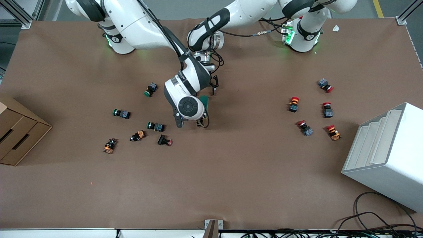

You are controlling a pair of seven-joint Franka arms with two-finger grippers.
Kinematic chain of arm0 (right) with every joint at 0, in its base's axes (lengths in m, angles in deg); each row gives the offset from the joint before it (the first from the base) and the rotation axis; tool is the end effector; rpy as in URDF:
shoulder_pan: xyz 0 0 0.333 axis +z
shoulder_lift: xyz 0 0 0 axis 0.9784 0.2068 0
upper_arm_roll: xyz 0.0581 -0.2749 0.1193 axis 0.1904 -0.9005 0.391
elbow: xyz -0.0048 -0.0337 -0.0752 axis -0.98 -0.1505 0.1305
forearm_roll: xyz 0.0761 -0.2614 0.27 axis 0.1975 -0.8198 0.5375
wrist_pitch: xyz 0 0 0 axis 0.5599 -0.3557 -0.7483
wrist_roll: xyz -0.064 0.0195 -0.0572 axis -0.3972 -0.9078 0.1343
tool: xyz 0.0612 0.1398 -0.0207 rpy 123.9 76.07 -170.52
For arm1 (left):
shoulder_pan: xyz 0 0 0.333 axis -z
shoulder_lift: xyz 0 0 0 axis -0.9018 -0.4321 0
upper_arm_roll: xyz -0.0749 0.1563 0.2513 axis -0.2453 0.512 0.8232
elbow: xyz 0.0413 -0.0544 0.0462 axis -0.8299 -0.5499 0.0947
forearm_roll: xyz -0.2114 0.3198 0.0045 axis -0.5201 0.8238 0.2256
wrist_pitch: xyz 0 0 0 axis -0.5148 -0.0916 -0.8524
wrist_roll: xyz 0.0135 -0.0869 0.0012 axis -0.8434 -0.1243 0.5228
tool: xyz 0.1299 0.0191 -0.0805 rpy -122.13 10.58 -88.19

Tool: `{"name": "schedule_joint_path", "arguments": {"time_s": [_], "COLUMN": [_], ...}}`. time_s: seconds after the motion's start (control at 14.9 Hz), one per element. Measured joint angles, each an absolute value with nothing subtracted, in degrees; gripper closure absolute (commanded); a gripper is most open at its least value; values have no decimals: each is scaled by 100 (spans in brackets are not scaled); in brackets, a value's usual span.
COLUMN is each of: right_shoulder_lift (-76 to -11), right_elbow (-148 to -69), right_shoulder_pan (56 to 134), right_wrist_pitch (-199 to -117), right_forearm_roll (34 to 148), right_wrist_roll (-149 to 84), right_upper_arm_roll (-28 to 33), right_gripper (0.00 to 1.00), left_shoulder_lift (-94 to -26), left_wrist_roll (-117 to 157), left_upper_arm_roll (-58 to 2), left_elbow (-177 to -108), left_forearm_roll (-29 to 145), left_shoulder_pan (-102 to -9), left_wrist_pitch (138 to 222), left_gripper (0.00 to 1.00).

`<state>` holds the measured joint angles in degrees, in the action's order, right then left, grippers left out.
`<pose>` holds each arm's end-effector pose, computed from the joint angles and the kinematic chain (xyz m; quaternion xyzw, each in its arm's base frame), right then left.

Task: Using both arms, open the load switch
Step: 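Press the white switch handle down with the right gripper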

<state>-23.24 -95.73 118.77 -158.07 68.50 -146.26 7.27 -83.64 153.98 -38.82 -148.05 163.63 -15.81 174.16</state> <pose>0.4902 0.4436 0.1512 0.7726 -0.6144 -0.1326 0.0903 0.2346 -0.5635 0.0675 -0.8892 0.0010 -0.4573 0.0116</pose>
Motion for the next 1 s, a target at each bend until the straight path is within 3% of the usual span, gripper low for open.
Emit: {"name": "schedule_joint_path", "arguments": {"time_s": [0.27,1.0], "right_shoulder_lift": [-2314,-2326], "right_elbow": [-9515,-8947], "right_shoulder_pan": [11916,12021], "right_wrist_pitch": [-15646,-14254], "right_forearm_roll": [6877,6887], "right_wrist_roll": [-14728,-14836], "right_upper_arm_roll": [748,835], "right_gripper": [0,0], "left_shoulder_lift": [-8374,-8384], "left_wrist_roll": [15398,15398], "left_upper_arm_roll": [-3837,-3826], "left_elbow": [-14805,-14805], "left_forearm_roll": [16363,16363], "left_shoulder_pan": [-1475,-1422], "left_wrist_pitch": [17304,17233], "left_gripper": [1,1]}}
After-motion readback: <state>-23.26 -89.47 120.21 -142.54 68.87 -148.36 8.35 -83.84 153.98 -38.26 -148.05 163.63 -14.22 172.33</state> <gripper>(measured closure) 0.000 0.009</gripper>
